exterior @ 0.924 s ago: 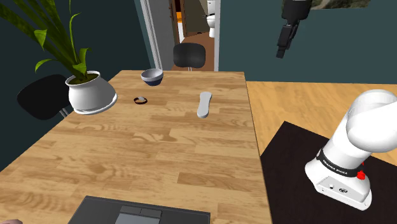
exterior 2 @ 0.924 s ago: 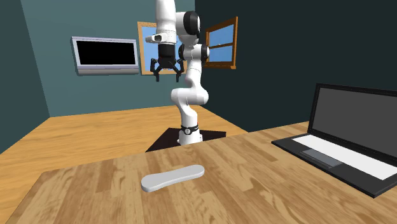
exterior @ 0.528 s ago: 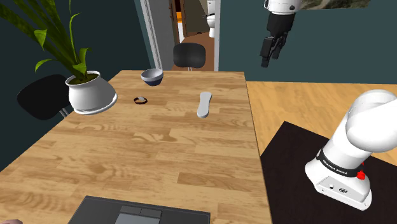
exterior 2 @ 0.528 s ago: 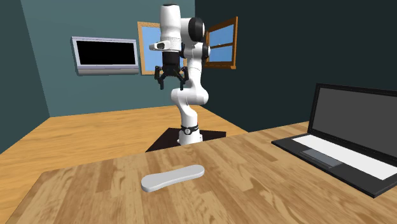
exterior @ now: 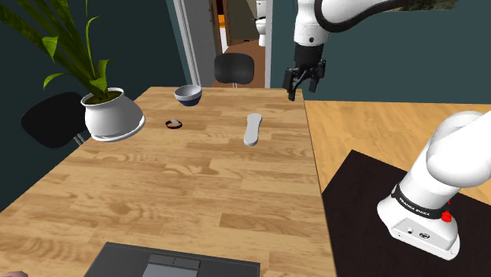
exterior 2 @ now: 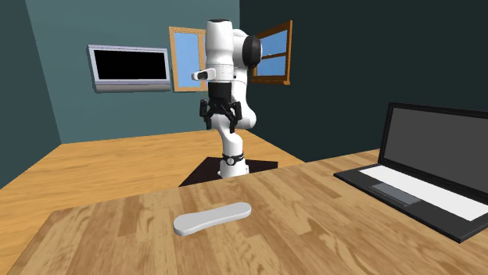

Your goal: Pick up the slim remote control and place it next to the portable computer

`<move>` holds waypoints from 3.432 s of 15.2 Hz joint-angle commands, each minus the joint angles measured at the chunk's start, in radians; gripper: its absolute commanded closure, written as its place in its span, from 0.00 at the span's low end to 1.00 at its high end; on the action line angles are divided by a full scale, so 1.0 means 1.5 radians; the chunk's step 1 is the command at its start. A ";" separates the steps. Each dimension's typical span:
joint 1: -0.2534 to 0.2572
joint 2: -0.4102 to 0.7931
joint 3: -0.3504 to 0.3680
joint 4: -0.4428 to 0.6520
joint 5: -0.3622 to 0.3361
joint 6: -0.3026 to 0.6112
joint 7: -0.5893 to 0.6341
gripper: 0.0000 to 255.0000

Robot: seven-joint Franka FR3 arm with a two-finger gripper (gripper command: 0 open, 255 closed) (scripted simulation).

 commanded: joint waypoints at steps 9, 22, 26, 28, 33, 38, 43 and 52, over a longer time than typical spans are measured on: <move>-0.036 0.245 0.077 0.094 -0.034 0.142 0.282 0.00; -0.025 0.499 0.068 0.243 -0.118 0.228 0.520 0.00; -0.024 0.515 0.065 0.231 -0.125 0.256 0.524 0.00; -0.024 0.515 0.065 0.231 -0.125 0.256 0.524 0.00; -0.024 0.515 0.065 0.231 -0.125 0.256 0.524 0.00; -0.024 0.515 0.065 0.231 -0.125 0.256 0.524 1.00; -0.024 0.515 0.065 0.231 -0.125 0.256 0.524 1.00; -0.028 0.476 0.070 0.263 -0.108 0.186 0.513 1.00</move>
